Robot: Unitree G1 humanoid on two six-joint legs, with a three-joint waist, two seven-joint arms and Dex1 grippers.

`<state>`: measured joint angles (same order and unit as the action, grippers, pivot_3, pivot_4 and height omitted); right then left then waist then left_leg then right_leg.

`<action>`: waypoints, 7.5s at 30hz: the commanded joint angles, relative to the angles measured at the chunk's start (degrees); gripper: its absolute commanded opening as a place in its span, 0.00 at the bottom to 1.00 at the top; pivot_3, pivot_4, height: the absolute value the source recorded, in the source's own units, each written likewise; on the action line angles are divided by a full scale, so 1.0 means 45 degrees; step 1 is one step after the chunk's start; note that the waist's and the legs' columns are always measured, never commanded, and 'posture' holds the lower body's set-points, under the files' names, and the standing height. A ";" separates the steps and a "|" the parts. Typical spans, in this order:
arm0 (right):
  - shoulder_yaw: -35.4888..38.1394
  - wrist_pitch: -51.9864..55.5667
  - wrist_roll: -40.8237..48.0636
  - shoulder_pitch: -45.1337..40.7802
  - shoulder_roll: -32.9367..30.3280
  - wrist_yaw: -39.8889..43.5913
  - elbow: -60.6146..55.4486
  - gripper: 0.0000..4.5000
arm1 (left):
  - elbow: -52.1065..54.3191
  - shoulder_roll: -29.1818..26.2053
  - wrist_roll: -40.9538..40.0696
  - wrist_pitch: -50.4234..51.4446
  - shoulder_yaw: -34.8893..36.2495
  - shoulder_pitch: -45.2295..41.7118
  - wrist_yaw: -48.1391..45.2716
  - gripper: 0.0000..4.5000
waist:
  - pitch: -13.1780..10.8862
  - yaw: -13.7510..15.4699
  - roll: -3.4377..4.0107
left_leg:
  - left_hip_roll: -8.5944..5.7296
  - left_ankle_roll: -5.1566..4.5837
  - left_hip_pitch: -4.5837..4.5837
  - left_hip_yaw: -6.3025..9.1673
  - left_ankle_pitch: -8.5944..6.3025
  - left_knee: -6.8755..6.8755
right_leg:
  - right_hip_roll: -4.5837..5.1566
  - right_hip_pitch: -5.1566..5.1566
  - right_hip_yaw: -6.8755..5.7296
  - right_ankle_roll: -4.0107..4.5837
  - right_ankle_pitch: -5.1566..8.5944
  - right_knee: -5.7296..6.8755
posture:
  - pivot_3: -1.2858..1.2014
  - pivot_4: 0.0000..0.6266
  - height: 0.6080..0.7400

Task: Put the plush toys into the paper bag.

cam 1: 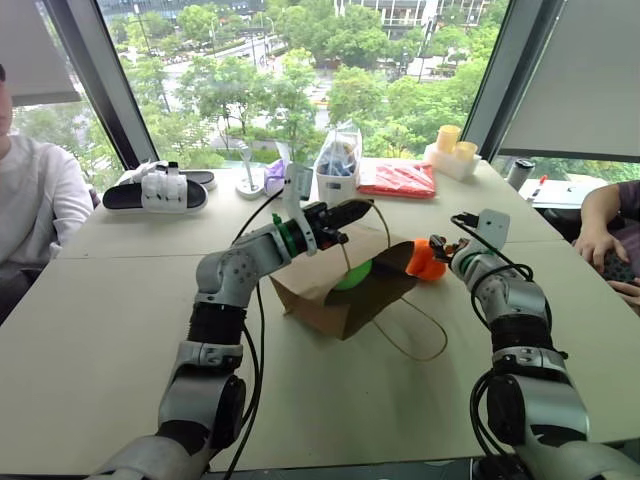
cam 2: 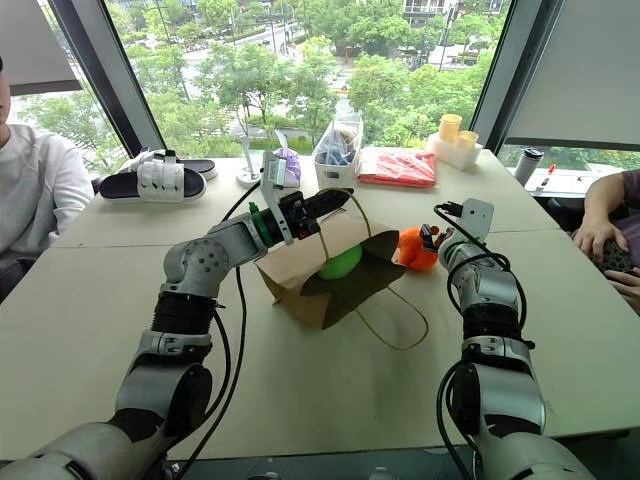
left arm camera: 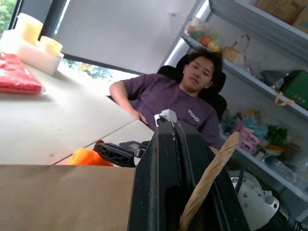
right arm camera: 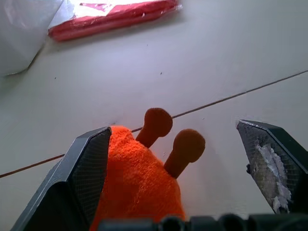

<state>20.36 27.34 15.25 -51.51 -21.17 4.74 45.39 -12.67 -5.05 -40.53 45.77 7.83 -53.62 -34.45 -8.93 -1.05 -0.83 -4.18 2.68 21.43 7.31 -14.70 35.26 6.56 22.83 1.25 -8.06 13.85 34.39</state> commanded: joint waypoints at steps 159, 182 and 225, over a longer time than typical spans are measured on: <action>0.1328 0.2074 2.1721 0.7897 -0.3104 -0.0137 -1.5989 0.01 | -0.1268 0.0047 -0.0831 0.0283 0.2007 -0.2681 0.2739 0.00 | -0.0011 0.0109 -0.0022 | 0.0008 -0.0114 -0.0007 0.0083 -0.0059 0.0076 | -0.0031 -0.0097 -0.0043 -0.0017 0.0004 -0.0029 | 0.52 0.24 1.00; 0.1128 0.2909 2.0311 1.1982 -0.3117 0.1280 -1.7396 0.99 | -0.0443 -0.1048 -0.2260 0.1617 0.2387 0.0008 0.0558 1.00 | -0.0010 0.0103 -0.0019 | 0.0008 -0.0114 0.0002 0.0080 -0.0060 0.0082 | -0.0030 -0.0079 -0.0034 -0.0015 0.0003 -0.0015 | 0.52 0.24 1.00; -0.2663 0.4326 1.3979 0.9411 -0.1406 0.1733 -1.5413 0.01 | 0.3653 -0.2926 0.4064 -0.3314 -0.5260 0.3904 -0.3541 1.00 | -0.0005 0.0376 -0.0011 | 0.0009 -0.0111 -0.0001 0.0065 -0.0062 0.0080 | -0.0015 -0.0085 -0.0018 -0.0001 0.0002 -0.0041 | 0.52 0.24 1.00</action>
<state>7.65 46.91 77.23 -8.30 -27.92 12.47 -21.79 3.47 -18.84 -23.71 31.88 -15.15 -34.69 -51.81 -8.95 0.65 -0.88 -4.14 2.18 21.42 7.60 -14.98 35.63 6.49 22.45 1.17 -8.07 13.86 34.21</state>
